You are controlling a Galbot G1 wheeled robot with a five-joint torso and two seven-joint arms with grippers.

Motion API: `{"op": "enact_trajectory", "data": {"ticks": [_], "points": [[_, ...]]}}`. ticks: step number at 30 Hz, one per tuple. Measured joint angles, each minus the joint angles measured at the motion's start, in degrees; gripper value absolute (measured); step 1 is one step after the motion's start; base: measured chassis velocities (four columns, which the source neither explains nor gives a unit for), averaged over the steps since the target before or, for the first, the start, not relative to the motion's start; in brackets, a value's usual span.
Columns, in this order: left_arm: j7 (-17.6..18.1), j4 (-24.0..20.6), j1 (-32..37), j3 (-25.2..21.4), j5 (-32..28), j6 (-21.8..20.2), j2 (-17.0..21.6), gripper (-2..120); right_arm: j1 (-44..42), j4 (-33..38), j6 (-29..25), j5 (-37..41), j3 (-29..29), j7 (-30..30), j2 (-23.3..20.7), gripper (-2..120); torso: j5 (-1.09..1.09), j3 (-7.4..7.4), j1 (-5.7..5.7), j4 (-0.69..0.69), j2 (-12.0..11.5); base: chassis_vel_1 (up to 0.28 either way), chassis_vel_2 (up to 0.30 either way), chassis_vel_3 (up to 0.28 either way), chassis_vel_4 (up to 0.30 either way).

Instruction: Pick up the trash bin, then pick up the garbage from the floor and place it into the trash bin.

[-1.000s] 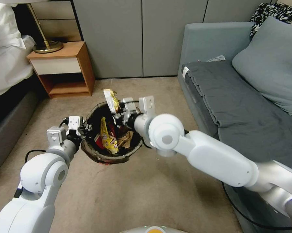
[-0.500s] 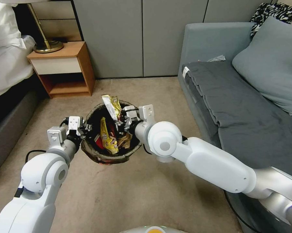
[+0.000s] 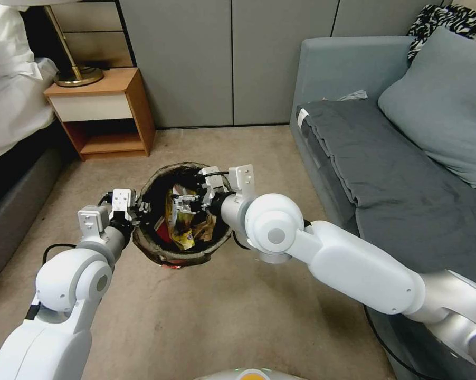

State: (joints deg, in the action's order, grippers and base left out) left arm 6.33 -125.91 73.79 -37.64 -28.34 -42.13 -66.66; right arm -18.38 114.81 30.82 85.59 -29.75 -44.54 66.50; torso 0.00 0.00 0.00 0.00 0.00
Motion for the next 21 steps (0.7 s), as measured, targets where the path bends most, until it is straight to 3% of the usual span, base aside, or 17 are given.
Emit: {"op": "enact_trajectory", "data": {"ticks": [4, 16, 20, 21], "points": [[-0.04, 0.24, -0.19, 0.11, 0.08, 0.00, -0.02, 1, 0.05, 0.65, 0.00, -0.24, 0.09, 0.09, -0.11, 99, 0.00, 0.00, 0.00, 0.00, 0.00, 0.000, 0.000, 0.000, 0.000], [-0.11, 0.52, -0.43, 0.30, 0.10, 0.00, -0.05, 1, 2.24, 2.72, 0.04, -2.22, 3.14, 1.19, -1.40, 100, 0.00, 0.00, 0.00, 0.01, 0.00, 0.000, 0.000, 0.000, 0.000], [-0.09, 0.03, -0.19, 0.16, 0.08, 0.00, -0.04, 1, 3.19, 3.03, -0.07, -9.51, 8.88, 3.35, -3.85, 100, 0.00, 0.00, 0.00, 0.02, 0.00, 0.000, 0.000, 0.000, 0.000], [-0.08, -0.28, -0.01, -0.09, -0.01, 0.00, 0.02, 1, 2.84, 2.13, -0.97, -16.91, 11.52, 5.54, -5.71, 100, 0.00, 0.00, 0.00, 0.02, 0.00, 0.000, 0.000, 0.000, 0.000]]}}
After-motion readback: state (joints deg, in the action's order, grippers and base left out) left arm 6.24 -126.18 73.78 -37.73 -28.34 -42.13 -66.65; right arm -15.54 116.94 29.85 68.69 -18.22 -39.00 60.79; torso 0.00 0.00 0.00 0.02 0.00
